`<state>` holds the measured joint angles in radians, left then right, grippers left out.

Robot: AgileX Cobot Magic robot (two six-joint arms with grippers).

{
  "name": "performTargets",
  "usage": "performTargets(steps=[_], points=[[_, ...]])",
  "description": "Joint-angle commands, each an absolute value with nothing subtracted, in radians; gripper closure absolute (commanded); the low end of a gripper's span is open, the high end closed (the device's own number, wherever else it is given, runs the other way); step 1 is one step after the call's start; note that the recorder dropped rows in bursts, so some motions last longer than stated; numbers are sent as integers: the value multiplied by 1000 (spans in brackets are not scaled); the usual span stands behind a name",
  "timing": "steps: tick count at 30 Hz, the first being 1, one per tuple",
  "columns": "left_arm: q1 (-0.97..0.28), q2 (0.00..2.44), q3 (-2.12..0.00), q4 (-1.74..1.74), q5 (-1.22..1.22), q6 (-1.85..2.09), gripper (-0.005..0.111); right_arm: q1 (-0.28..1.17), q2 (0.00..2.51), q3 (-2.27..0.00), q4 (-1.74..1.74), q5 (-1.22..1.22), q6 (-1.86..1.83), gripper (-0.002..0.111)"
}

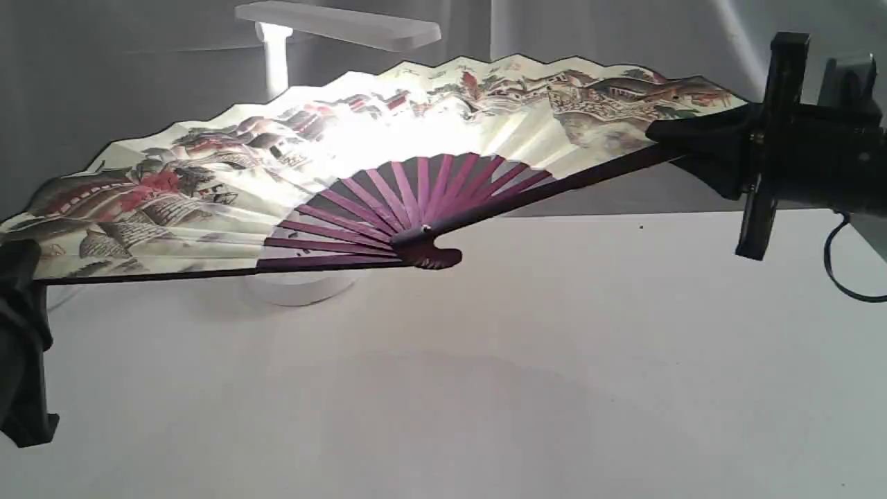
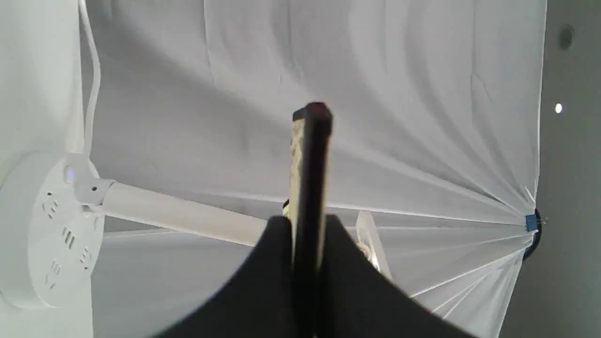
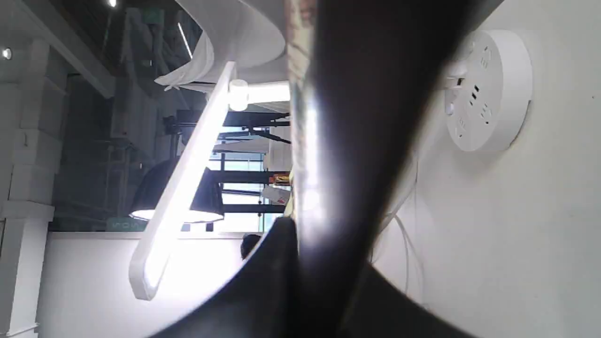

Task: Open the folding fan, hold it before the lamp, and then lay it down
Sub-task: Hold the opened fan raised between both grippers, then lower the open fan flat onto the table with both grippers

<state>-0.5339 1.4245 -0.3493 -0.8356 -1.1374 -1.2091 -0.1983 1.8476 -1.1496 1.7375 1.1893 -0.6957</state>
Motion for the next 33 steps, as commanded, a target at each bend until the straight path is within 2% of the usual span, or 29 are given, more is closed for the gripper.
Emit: performTargets(steps=[1, 8, 15, 25, 33], points=[[-510, 1408, -342, -958, -1221, -1233, 107, -219, 1842, -1154, 1744, 1132, -732, 108], [-510, 1408, -342, -915, -1215, -1233, 107, -219, 1842, -1154, 1744, 1127, -732, 108], [-510, 1413, -344, -897, -1070, -1226, 107, -219, 1842, -1154, 1709, 1091, -729, 108], [-512, 1538, -387, -792, -994, -1230, 107, -223, 1842, -1154, 1560, 988, -684, 108], [-512, 1628, -473, -751, -958, -1256, 107, -303, 1842, -1095, 1512, 927, -638, 108]])
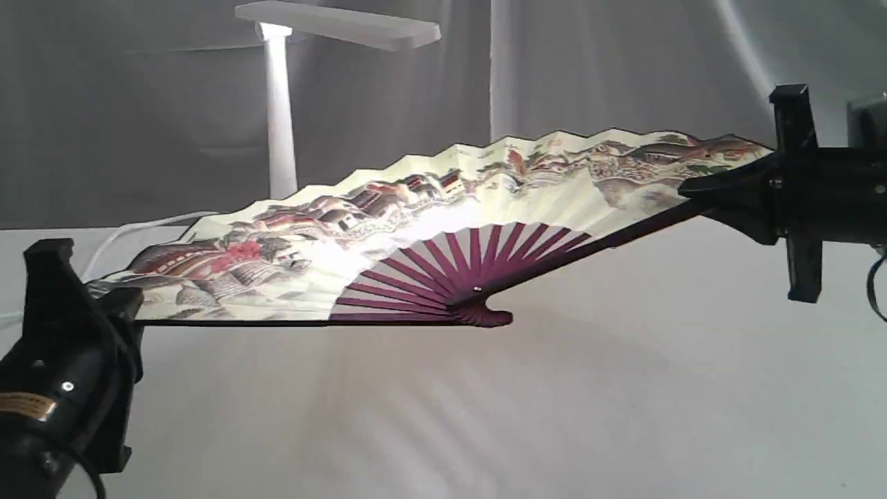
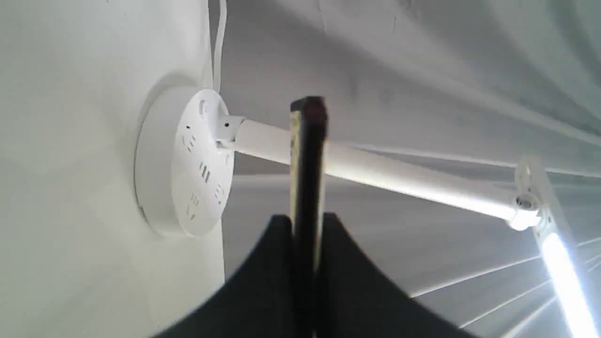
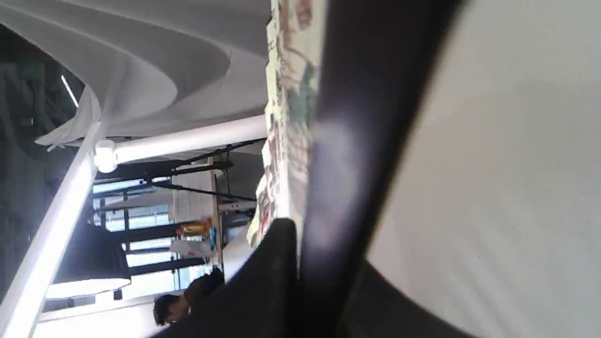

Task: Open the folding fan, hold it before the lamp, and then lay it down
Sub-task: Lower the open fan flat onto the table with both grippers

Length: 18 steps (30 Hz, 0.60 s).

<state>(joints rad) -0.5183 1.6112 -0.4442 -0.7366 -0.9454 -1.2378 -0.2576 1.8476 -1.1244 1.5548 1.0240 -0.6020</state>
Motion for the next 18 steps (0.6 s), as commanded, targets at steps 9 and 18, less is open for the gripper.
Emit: performTargets(steps=[9, 18], points=[[-512, 1744, -602, -693, -850, -1256, 107, -415, 1842, -1002, 1507, 917, -657, 108], [-512, 1852, -688, -603, -781, -1256, 107, -456, 1842, -995, 1427, 865, -657, 108]])
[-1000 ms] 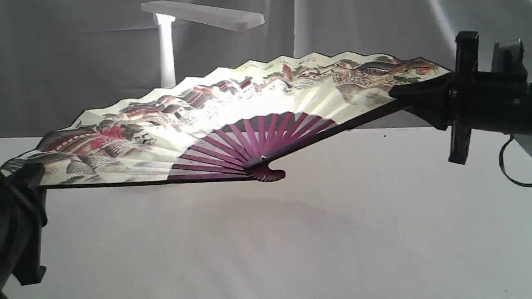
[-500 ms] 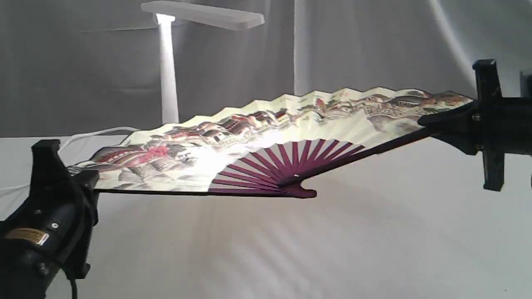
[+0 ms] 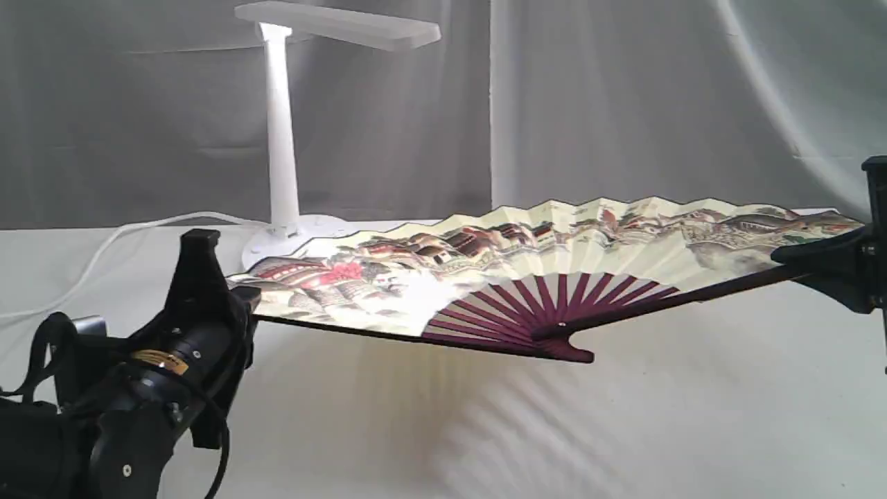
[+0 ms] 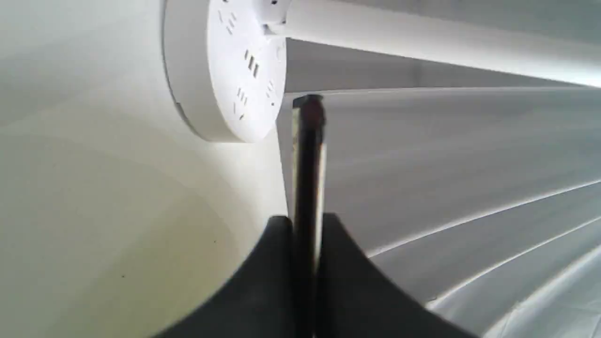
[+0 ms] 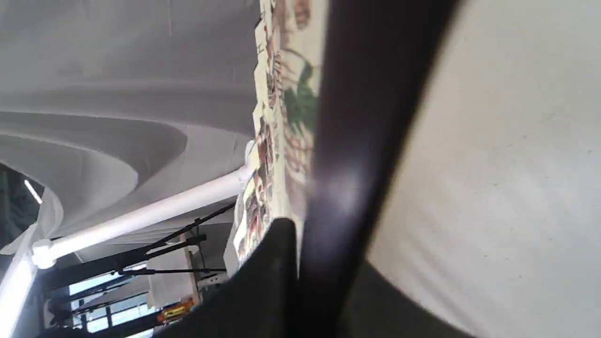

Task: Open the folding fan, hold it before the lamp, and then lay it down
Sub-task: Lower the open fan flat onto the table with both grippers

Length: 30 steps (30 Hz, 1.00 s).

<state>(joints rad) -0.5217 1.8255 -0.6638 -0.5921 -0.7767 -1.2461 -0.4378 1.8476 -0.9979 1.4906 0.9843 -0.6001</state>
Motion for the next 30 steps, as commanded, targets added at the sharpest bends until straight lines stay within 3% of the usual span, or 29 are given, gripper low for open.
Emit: performTargets(steps=[1, 17, 30], points=[[-512, 1860, -695, -598, -774, -1256, 107, -456, 1844, -995, 1427, 861, -657, 108], [-512, 1963, -727, -585, -750, -1271, 103, -456, 1973, -995, 1427, 868, -676, 108], [-512, 2016, -727, -532, -735, -1278, 52, -456, 1973, -995, 1416, 862, -703, 108]])
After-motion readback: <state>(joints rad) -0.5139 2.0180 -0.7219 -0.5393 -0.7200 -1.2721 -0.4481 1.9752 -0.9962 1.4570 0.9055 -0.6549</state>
